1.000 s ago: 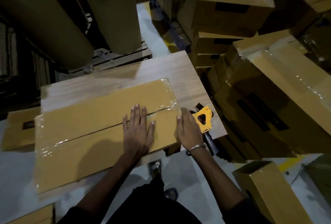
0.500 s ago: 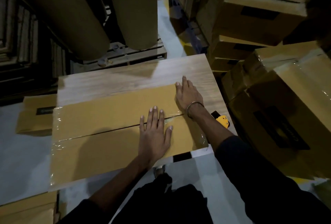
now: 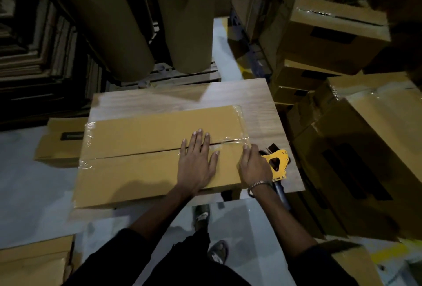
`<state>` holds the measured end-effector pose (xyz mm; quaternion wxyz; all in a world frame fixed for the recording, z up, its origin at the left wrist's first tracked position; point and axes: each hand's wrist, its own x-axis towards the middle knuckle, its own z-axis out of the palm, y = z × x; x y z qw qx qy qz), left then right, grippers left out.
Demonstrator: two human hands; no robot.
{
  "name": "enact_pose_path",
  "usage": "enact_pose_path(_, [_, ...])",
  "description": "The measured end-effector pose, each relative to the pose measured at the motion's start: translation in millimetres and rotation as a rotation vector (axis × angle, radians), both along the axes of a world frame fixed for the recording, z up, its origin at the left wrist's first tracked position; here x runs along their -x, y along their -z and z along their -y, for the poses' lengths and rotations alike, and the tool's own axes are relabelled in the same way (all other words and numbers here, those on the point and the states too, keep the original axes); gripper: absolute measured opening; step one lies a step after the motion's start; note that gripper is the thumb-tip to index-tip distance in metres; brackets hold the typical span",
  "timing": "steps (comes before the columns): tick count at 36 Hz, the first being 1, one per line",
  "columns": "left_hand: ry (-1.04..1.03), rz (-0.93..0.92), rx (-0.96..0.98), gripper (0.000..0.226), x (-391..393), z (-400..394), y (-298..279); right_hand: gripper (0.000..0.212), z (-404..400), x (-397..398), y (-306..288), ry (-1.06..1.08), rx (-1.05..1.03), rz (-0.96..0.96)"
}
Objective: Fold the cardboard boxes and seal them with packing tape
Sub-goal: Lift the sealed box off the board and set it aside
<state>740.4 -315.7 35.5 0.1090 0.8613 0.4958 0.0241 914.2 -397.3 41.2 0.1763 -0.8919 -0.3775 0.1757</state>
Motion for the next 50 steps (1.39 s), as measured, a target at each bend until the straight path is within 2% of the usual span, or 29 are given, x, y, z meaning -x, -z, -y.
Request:
enact_pose_path(7, [-0.061,-0.038,0.006,0.073,41.0,12.2,2.2,0.046,4.6,-4.0,3.2,-0.025,-0.001,0.025])
enact_pose_path(14, [-0.407,-0.111,0.012,0.079,177.7,-7.1,3.1,0.047,2.5,-1.3,2.6,-0.012,-0.019,-0.002])
enact_pose_path(18, [-0.614,-0.036,-0.024,0.084,238.1,-10.3,2.3,0.047,4.0,-4.8,1.0,0.0,0.003,0.008])
enact_pose_path(26, [-0.614,0.053,-0.018,0.081,260.8,-20.2,6.1,0.049,-3.1,10.5,-1.9,-0.028,0.003,0.038])
enact_pose_path(31, [-0.531,0.122,0.049,0.087,274.7,-66.2,3.8,0.048,-2.4,12.5,-4.7,-0.01,0.008,0.027])
enact_pose_path(36, [-0.424,0.282,0.137,0.084,281.1,-137.0,-2.1,0.041,-5.3,13.5,-10.7,0.011,0.023,0.023])
enact_pose_path(43, [-0.495,0.517,0.308,0.064,285.0,-202.2,-4.6,0.041,-10.1,16.0,-13.4,0.033,0.083,-0.041])
enact_pose_path(45, [-0.493,0.58,0.366,0.061,287.5,-205.0,-4.2,0.05,-12.6,15.5,-13.5,0.061,0.092,-0.065])
enact_pose_path(47, [-0.489,0.67,0.45,0.065,288.0,-196.9,-11.8,0.058,-14.5,16.4,-14.0,0.073,0.091,-0.081])
enact_pose_path(50, [-0.562,0.821,0.603,0.078,298.7,-182.6,-13.5,0.051,-16.1,19.9,-14.2,0.106,0.112,-0.101])
